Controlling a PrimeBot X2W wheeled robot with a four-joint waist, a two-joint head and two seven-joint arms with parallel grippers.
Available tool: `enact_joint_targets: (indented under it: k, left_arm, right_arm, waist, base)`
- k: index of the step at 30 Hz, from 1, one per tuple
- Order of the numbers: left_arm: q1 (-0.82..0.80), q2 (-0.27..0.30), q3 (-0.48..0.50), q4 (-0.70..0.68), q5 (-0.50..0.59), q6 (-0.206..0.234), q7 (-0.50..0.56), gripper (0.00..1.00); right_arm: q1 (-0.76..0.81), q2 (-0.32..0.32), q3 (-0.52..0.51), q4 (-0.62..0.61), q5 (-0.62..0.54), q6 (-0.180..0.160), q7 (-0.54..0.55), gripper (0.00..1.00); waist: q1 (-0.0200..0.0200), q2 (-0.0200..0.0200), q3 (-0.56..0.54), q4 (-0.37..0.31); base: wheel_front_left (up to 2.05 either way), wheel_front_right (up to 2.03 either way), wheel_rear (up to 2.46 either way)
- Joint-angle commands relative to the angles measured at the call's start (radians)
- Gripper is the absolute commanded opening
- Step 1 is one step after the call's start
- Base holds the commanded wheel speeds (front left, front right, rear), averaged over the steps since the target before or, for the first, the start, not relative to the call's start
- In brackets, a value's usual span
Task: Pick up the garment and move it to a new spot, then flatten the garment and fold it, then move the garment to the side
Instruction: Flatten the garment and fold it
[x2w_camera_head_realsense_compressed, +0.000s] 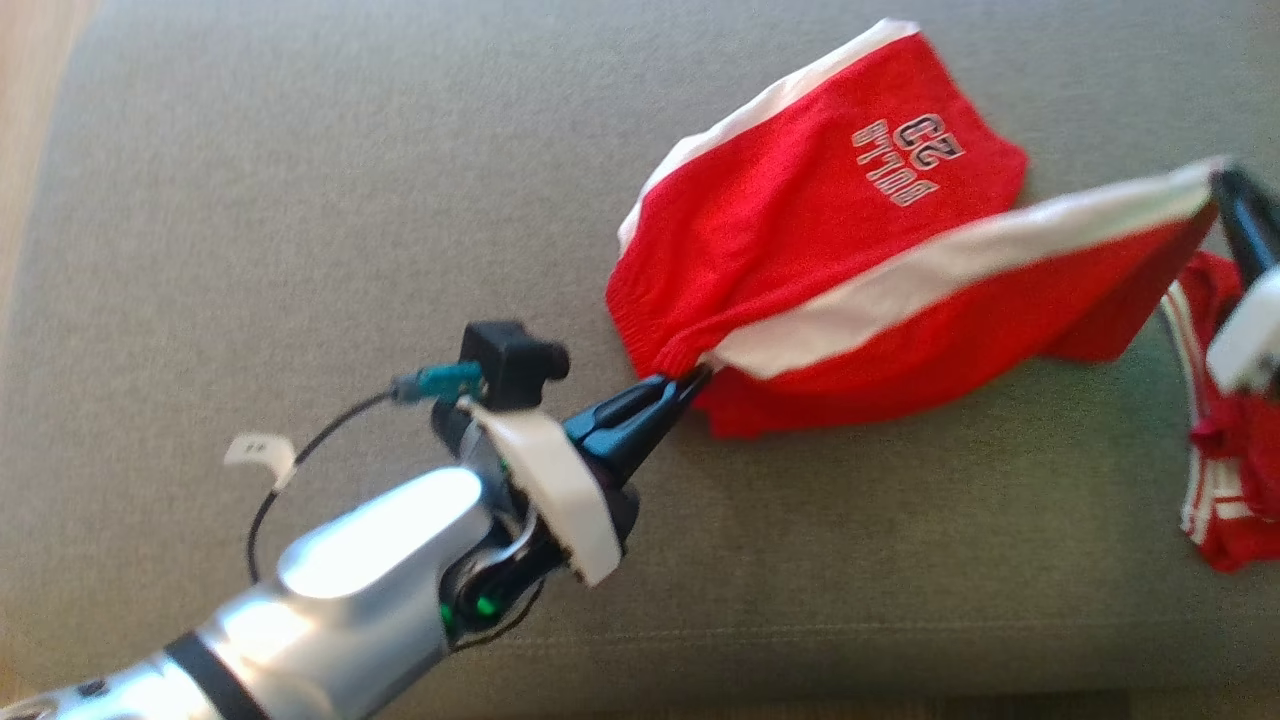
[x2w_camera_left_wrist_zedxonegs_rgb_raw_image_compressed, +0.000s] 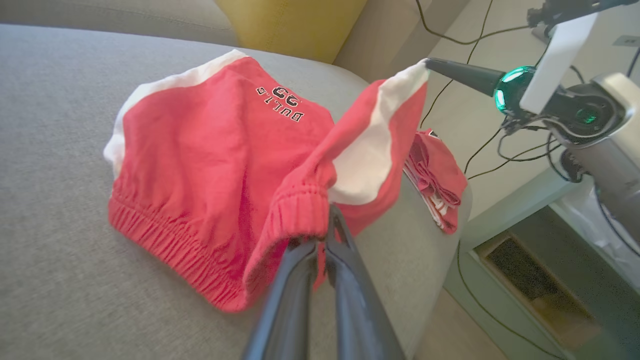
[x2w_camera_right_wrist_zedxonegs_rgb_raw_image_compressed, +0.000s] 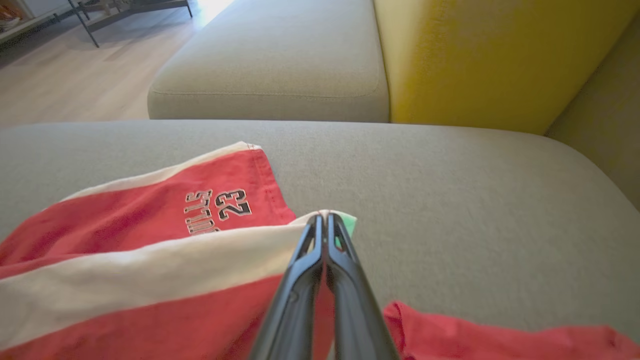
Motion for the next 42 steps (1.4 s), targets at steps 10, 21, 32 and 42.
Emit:
enact_joint_targets:
  k: [10,21,32,42]
  left_arm:
    - [-0.169,-0.033,0.047,0.053,-0.161,0.001,-0.003,0.0]
    - [-0.261,-0.049,0.025,0.158,-0.122,0.001,-0.014,0.0]
    - [-0.288,-0.082,0.044,0.221,-0.107,0.001,-0.022,0.25]
    - [-0.211,-0.122,0.253,0.214,0.023,0.093,-0.024,1.0]
  right_arm:
    - [-0.431,-0.07,0.176,0.292,-0.044,0.0,-0.054,0.0]
    - [-0.661,-0.106,0.318,0.598,-0.094,0.0,-0.175,0.0]
    - [-0.774,-0.087,0.392,0.779,-0.087,0.0,-0.33,0.0]
    - [-0.761,-0.067,0.422,0.855,0.016,0.0,-0.489,1.0]
  waist:
    - [0.0001,-0.0001,0.142,0.073]
    - [0.0001,-0.0001,0.205,0.134]
    - [0.0001,-0.0001,0.235,0.144]
    - [0.0001,-0.0001,0.188,0.117]
  base:
    - [0.0,0.0,0.0]
    - [0.0,0.0,0.0]
    - [0.0,0.0,0.0]
    - [0.0,0.0,0.0]
